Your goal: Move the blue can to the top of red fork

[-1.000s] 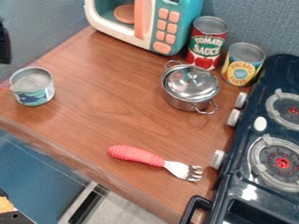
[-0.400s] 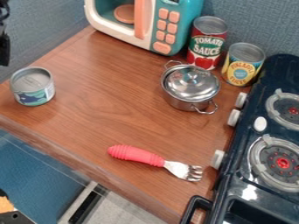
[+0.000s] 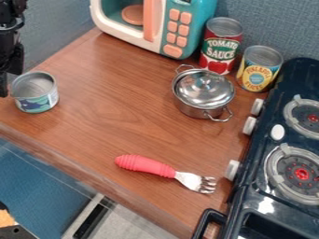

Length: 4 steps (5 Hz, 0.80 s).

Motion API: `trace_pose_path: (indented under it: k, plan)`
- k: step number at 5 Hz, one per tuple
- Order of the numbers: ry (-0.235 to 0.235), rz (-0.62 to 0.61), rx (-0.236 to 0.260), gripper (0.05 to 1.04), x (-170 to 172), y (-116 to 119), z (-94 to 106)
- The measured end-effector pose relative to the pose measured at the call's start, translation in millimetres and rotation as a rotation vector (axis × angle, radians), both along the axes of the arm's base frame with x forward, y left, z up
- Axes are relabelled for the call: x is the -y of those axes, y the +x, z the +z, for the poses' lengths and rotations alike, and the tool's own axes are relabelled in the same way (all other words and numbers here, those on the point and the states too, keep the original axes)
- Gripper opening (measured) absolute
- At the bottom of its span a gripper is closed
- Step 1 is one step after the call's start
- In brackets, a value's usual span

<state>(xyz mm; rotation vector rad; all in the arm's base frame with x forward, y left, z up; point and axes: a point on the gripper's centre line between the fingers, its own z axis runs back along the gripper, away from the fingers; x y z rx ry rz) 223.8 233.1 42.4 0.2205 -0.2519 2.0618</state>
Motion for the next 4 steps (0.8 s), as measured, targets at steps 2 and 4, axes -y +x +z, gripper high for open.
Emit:
trace_pose_path:
  k: [2, 4]
  plan:
    - [-0.087, -0.072, 0.036, 1.000, 18.2, 14.3, -15.4]
    - [-0.173, -0.117, 0.051, 1.000, 53.8, 26.2, -24.1]
